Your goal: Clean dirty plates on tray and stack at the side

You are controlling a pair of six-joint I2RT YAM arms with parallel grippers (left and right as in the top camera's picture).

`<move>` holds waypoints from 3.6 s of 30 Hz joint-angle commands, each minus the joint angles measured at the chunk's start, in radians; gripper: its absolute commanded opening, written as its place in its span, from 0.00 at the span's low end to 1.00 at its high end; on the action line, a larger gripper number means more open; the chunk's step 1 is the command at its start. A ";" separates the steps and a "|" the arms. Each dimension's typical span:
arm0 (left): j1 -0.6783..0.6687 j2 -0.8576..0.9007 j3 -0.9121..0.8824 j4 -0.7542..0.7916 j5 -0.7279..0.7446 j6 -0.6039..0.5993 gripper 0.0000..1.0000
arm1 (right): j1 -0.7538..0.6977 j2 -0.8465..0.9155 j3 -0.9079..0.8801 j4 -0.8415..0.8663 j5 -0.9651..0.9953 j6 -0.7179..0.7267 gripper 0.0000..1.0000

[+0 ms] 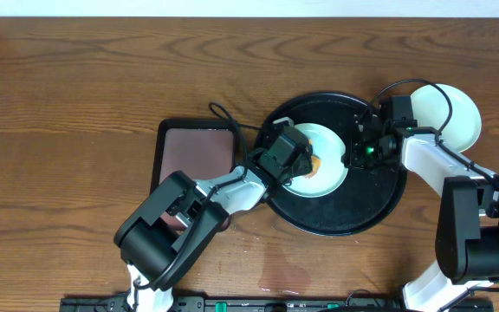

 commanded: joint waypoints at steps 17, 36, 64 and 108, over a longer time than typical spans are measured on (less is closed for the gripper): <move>0.004 -0.206 -0.006 -0.161 -0.299 0.164 0.08 | 0.017 0.051 -0.018 0.005 -0.018 0.003 0.01; -0.099 -0.081 -0.006 -0.182 -0.151 -0.097 0.08 | 0.017 0.051 -0.018 0.005 -0.019 0.003 0.01; -0.082 -0.139 0.010 -0.030 -0.277 -0.022 0.08 | 0.017 0.051 -0.018 0.005 -0.019 0.003 0.01; 0.171 -0.649 0.011 -0.597 -0.368 0.217 0.08 | 0.019 -0.095 0.042 -0.031 -0.011 -0.059 0.01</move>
